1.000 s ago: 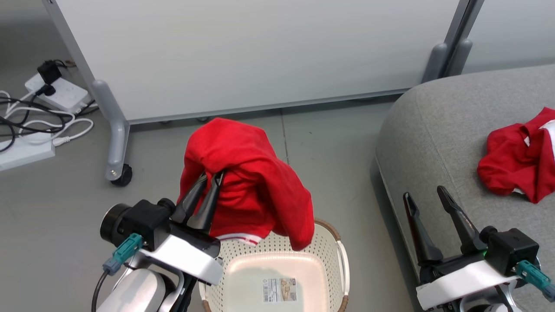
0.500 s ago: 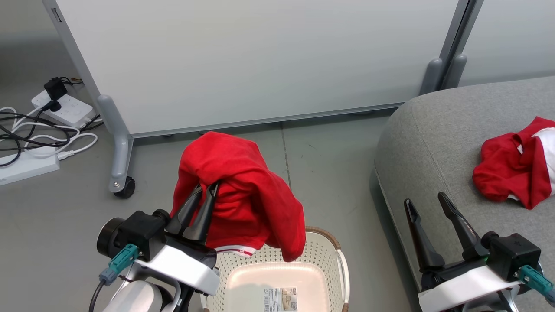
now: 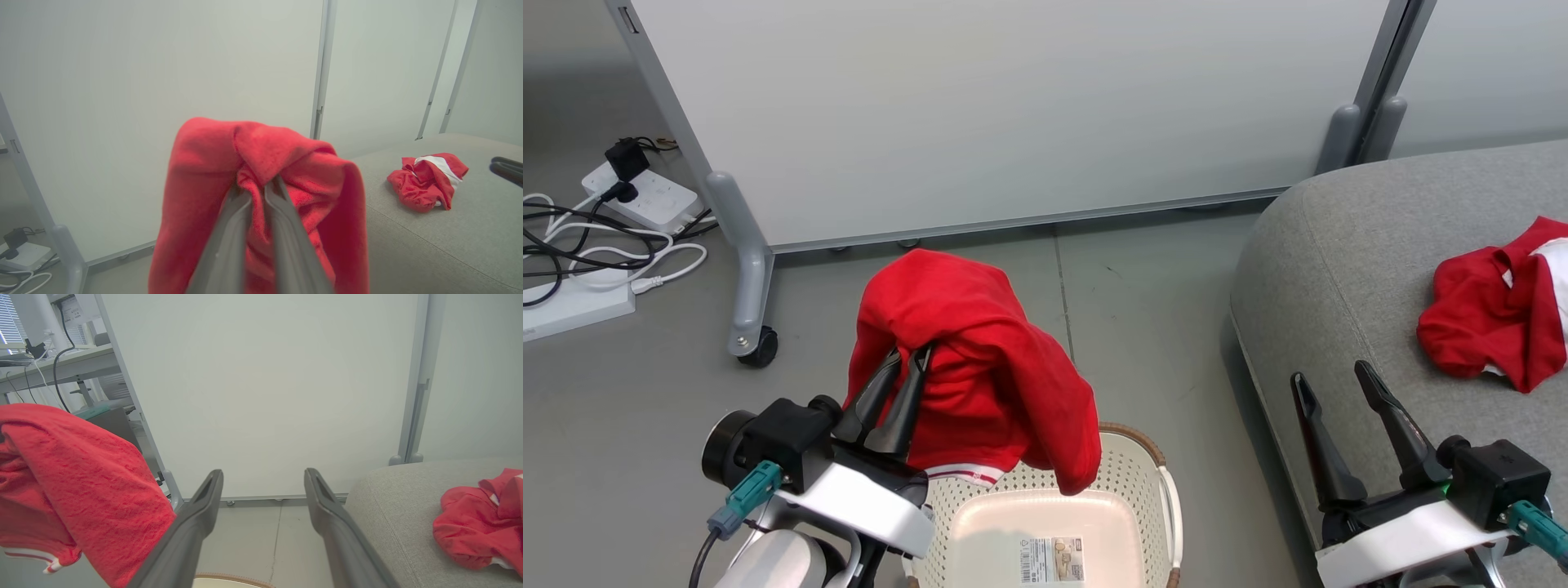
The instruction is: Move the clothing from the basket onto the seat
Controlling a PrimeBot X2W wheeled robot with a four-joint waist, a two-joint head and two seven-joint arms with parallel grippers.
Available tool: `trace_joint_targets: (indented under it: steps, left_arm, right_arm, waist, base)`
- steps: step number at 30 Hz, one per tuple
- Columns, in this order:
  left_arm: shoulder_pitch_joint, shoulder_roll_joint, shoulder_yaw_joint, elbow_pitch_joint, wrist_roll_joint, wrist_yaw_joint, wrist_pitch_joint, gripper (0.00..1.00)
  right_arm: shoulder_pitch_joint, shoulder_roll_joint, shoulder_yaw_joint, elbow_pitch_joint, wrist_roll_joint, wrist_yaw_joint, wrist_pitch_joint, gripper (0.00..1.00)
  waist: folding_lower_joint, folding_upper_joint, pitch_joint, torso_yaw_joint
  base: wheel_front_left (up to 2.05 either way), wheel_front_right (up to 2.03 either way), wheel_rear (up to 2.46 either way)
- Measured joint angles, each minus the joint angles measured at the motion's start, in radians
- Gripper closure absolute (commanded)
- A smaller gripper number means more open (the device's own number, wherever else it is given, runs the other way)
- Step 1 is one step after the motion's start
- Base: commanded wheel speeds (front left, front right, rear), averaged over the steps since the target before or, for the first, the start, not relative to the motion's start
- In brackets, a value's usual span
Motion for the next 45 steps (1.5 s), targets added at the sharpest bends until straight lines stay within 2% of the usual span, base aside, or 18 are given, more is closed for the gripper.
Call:
trace_joint_targets:
  steps: [6,9,19,22,27,39,40,41,42,45]
  left_arm:
    - [-0.003,0.0,-0.008,-0.003,0.0,0.0,0.0,1.0]
    - [-0.012,-0.001,-0.013,-0.005,0.0,-0.003,0.0,1.0]
    - [-0.048,-0.019,-0.039,0.004,0.002,-0.017,0.003,1.0]
    - [-0.06,-0.024,-0.045,0.008,0.006,-0.023,0.005,1.0]
    - [-0.082,-0.031,-0.06,0.012,0.011,-0.034,0.005,1.0]
    - [-0.107,-0.062,-0.1,-0.004,0.018,-0.045,0.004,1.0]
    - [-0.107,-0.063,-0.103,-0.006,0.018,-0.049,0.004,1.0]
    - [-0.107,-0.064,-0.105,-0.007,0.018,-0.05,0.004,1.0]
    - [-0.108,-0.065,-0.109,-0.011,0.018,-0.052,0.004,1.0]
    - [-0.108,-0.066,-0.112,-0.014,0.017,-0.053,0.004,1.0]
  right_arm:
    - [-0.001,0.0,0.0,0.0,0.005,0.0,-0.001,0.0]
    - [-0.015,-0.001,0.033,-0.007,0.004,0.0,0.0,0.0]
    - [-0.162,-0.005,0.335,0.04,0.024,0.0,0.024,0.0]
    - [-0.191,-0.007,0.391,0.059,0.048,0.0,0.023,0.0]
    - [-0.266,-0.01,0.492,0.139,0.083,0.0,0.003,0.0]
    - [-0.476,-0.003,0.618,0.446,0.091,0.0,-0.092,0.0]
    - [-0.488,-0.002,0.624,0.469,0.092,0.0,-0.102,0.56]
    - [-0.499,-0.002,0.632,0.485,0.102,0.0,-0.11,0.73]
    - [-0.521,-0.001,0.651,0.508,0.127,0.0,-0.124,1.0]
    - [-0.545,-0.001,0.677,0.533,0.158,0.0,-0.138,1.0]
  waist:
    - [0.0,0.0,-0.002,0.007]
    - [0.0,0.0,-0.001,0.016]
    - [0.0,0.0,0.007,0.068]
    - [0.0,0.0,0.01,0.08]
    - [0.0,0.0,0.022,0.103]
    - [0.0,0.0,0.036,0.14]
    - [0.0,0.0,0.037,0.141]
    - [0.0,0.0,0.037,0.142]
    - [0.0,0.0,0.038,0.144]
    - [0.0,0.0,0.04,0.146]
  base:
    - [0.0,0.0,0.0]
    - [0.0,0.0,0.0]
    - [0.0,0.0,0.0]
    - [0.0,0.0,0.0]
    - [0.0,0.0,0.0]
    - [0.0,0.0,0.0]
    - [0.0,0.0,0.0]
    - [0.0,0.0,0.0]
    - [0.0,0.0,0.0]
    - [0.0,0.0,0.0]
